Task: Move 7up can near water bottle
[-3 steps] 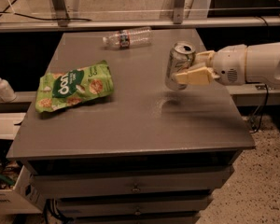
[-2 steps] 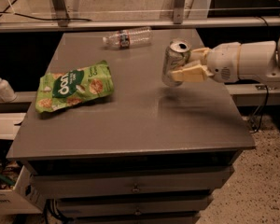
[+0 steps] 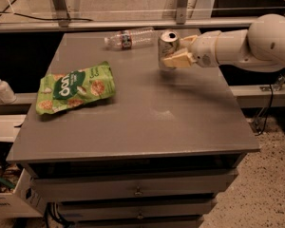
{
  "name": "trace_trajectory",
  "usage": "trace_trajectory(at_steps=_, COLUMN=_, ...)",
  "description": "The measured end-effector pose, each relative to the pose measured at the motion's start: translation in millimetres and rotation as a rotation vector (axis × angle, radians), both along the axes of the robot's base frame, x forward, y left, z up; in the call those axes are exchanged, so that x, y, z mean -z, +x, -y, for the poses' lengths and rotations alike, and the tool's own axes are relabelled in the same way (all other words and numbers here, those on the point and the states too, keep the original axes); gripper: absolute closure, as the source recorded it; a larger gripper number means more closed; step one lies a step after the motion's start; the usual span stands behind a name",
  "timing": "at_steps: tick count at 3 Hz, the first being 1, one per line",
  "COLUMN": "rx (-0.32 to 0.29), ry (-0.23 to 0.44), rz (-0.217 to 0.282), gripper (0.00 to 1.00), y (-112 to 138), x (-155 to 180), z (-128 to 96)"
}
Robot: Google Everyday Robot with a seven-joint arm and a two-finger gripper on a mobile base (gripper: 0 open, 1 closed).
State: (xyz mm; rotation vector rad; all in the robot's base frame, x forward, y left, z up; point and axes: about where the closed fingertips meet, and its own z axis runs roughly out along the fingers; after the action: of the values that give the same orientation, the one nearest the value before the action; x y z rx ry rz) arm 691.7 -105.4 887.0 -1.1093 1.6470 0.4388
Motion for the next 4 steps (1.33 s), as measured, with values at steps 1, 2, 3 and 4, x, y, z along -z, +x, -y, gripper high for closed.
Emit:
trace_trajectory(at_steps=1, rx=0.048, ry=-0.031, rz=0.001, gripper=1.0, y=49.0, x=3.3, z=3.8)
trace_trajectory(at_steps=2, rx=0.101, ry=-0.025, rz=-0.022, gripper=1.0, y=94.1, x=-4.0, z=12.0)
trace_trajectory(at_steps=3, rx=0.138, ry=-0.018, rz=-0.064, gripper=1.0, y=120.1, x=-3.7, z=18.6)
trace_trajectory(at_steps=4, rx=0.164, ry=-0.009, rz=-0.111, gripper=1.0, y=134.4, x=5.7, z=17.1)
